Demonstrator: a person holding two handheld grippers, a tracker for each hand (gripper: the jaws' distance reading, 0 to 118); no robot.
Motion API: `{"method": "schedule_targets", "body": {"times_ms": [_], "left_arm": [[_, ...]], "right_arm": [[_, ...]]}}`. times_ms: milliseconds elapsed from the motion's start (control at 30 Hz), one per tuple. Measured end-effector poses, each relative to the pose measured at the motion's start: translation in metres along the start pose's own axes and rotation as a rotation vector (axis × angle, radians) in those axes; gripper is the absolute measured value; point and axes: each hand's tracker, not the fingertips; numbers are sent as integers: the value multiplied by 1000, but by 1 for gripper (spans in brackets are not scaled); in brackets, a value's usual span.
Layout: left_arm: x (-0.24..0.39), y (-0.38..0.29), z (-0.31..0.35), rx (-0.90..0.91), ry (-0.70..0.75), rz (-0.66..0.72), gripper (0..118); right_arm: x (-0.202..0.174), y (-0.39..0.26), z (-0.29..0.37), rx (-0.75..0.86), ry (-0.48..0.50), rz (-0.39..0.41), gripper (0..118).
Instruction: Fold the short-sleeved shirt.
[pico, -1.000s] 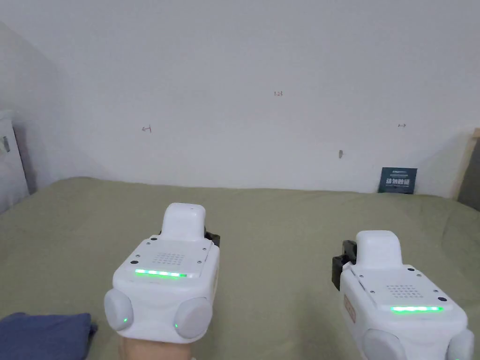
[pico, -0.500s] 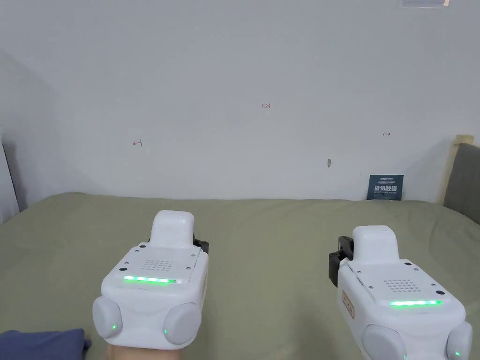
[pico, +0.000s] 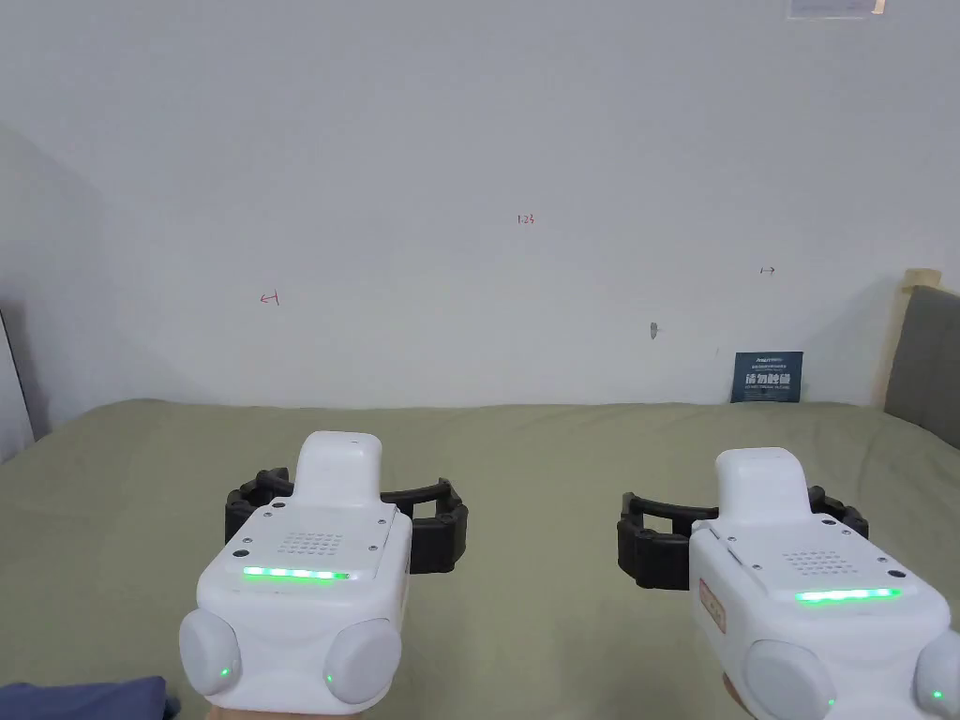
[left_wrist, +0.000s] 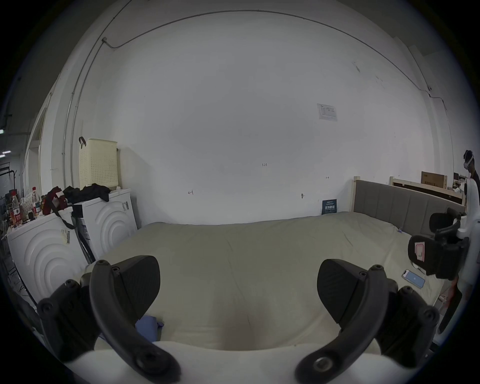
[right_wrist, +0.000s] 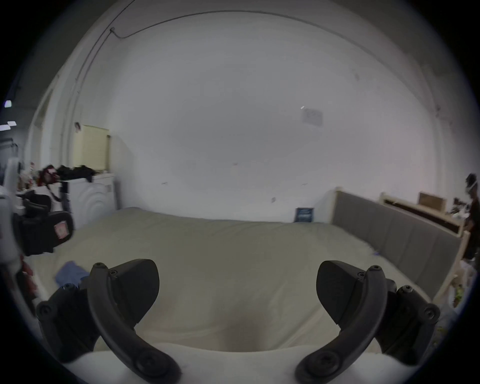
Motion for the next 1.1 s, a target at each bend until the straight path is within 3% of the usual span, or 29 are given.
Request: {"method": "schedule_targets", "body": {"times_ms": [67, 133, 200, 367, 567, 1100], "left_arm": [[0, 2, 5, 2, -4, -2, 118], [0, 6, 7, 2, -11, 2, 118], [1, 9, 12, -15, -17, 4, 118], [3, 11, 17, -1, -23, -1, 118], [-1, 11, 19, -2, -23, 10, 118], [-4, 12, 20, -3, -17, 23, 118]], "right_arm": [[2, 4, 5, -27, 72, -55, 118], [2, 7, 14, -31, -10, -86, 118], [-2, 10, 18, -22, -80, -55, 118], [-5, 13, 26, 34, -96, -4, 118], [3, 12, 23, -2, -63, -68, 118], [6, 12, 26, -4, -65, -46, 118]]}}
